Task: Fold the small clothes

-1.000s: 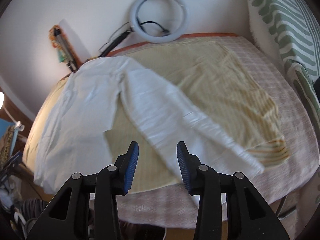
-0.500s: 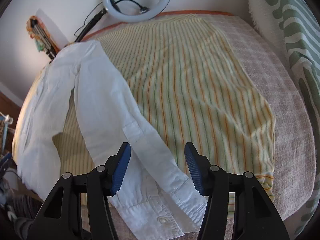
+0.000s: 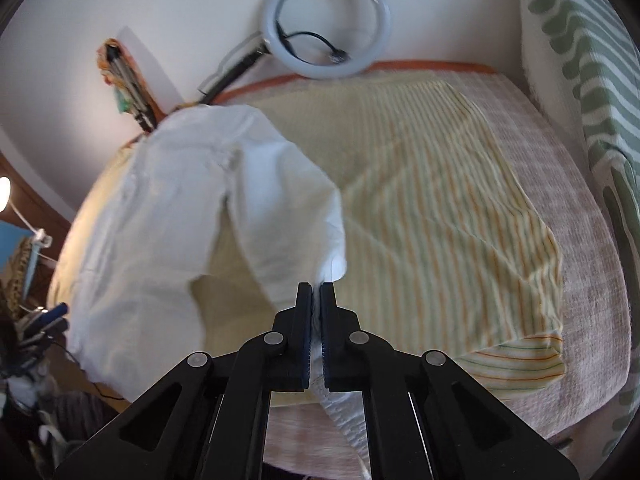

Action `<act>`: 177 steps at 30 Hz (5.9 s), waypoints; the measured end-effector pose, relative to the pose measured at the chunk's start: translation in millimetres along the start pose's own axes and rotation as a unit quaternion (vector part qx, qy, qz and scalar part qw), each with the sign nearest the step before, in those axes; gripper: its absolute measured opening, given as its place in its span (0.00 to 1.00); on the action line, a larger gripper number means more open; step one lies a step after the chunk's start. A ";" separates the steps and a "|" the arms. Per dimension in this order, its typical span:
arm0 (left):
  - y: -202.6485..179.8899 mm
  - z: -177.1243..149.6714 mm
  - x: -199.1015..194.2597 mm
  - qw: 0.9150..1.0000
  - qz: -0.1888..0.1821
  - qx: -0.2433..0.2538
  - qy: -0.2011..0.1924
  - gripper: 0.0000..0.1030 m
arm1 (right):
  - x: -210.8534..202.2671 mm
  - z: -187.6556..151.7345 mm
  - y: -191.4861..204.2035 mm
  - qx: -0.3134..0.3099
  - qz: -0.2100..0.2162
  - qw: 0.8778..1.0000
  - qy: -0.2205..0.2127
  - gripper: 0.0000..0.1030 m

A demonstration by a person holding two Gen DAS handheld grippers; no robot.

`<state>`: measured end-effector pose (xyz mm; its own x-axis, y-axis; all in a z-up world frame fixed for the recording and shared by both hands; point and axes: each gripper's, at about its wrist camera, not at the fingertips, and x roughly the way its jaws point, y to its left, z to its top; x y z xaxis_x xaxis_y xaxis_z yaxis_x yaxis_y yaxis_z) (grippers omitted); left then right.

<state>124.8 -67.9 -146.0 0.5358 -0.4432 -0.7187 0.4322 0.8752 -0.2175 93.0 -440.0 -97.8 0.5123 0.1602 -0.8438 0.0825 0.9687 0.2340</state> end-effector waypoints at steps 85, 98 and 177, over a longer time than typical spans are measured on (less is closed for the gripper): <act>-67.9 55.0 91.7 0.962 -0.228 0.104 0.108 0.01 | 167.4 125.0 143.6 -0.086 0.077 0.991 0.073 0.19; -60.5 26.1 105.6 0.963 -0.187 0.131 0.146 0.01 | 183.3 134.5 105.7 -0.066 -0.018 0.996 0.051 0.17; -116.2 9.6 100.2 0.982 -0.170 -0.071 0.040 0.03 | 155.8 100.2 33.6 0.080 0.107 0.991 0.032 0.42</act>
<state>135.3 -215.8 -186.4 0.3174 -0.7023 -0.6372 0.4672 0.7006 -0.5394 261.3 -401.4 -172.9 0.4779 0.3746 -0.7946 0.1157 0.8698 0.4796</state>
